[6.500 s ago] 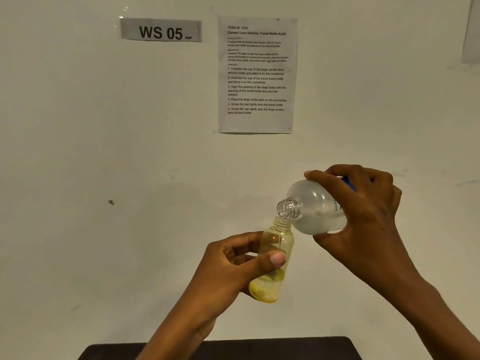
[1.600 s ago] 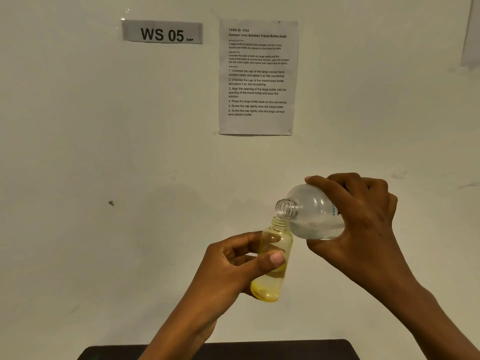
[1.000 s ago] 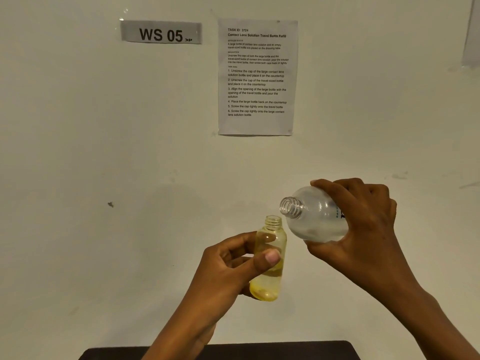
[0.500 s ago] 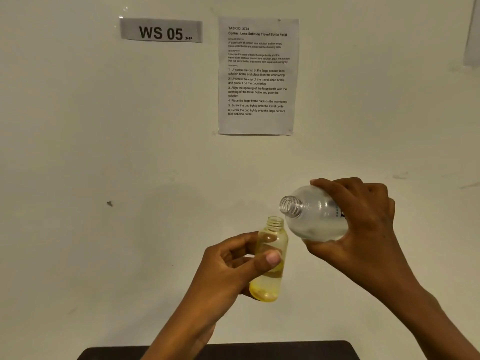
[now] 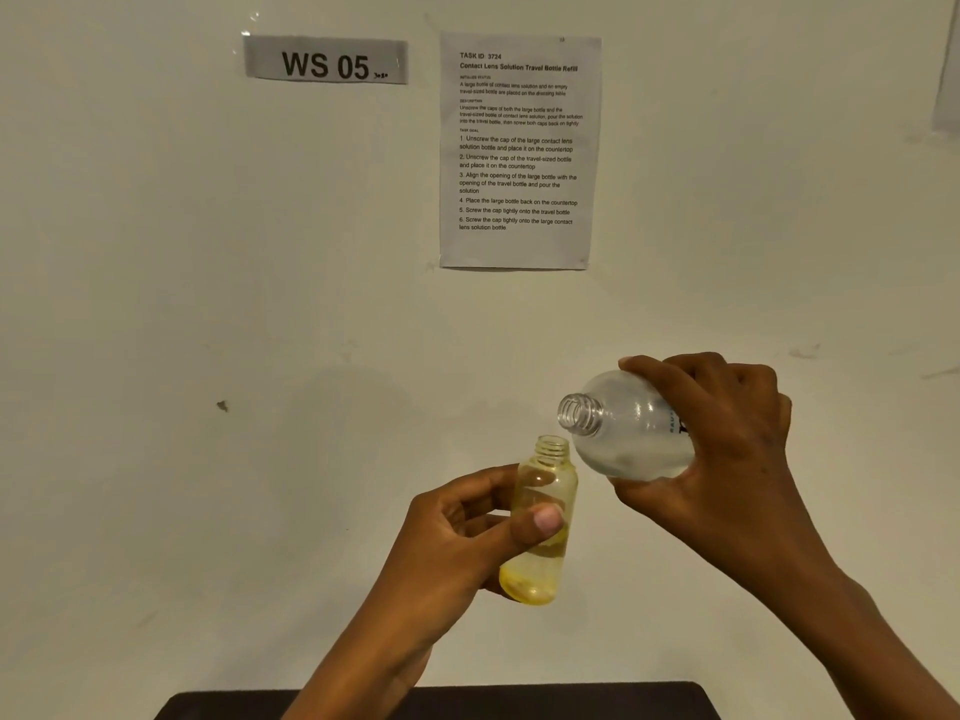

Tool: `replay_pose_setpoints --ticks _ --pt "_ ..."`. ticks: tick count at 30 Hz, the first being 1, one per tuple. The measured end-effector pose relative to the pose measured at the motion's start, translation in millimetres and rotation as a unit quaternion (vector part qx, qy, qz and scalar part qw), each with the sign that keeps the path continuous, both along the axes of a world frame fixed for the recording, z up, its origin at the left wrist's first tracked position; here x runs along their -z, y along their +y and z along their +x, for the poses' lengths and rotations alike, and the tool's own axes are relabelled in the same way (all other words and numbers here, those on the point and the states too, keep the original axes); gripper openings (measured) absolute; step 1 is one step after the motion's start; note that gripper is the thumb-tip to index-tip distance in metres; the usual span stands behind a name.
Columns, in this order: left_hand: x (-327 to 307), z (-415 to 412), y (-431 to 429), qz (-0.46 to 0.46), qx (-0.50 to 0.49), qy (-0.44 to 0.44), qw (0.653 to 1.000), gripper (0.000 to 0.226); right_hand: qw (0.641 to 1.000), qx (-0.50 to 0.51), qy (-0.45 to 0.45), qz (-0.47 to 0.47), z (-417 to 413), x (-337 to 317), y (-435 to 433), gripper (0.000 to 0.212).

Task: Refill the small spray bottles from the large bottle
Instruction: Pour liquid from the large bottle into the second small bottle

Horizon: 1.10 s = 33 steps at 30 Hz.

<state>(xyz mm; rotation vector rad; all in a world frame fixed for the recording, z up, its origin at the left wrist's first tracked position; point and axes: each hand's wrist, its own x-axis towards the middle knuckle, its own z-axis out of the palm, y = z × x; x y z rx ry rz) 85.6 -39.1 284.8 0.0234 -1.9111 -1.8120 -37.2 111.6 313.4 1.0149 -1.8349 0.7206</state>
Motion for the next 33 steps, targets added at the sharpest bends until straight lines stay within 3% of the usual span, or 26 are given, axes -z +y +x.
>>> replay_pose_setpoints --ticks 3,13,33 --pt "-0.6 0.1 0.2 0.003 0.004 0.002 1.0 0.026 1.0 0.002 0.004 0.001 0.1 0.0 -0.7 0.071" --pt "-1.0 0.1 1.5 -0.007 -0.001 -0.007 1.0 0.042 1.0 0.015 0.024 -0.001 1.2 0.3 -1.5 0.071" --pt "-1.3 3.0 1.0 -0.011 -0.003 -0.007 1.0 0.037 0.999 0.025 0.044 0.0 4.6 -3.3 -1.7 0.068"
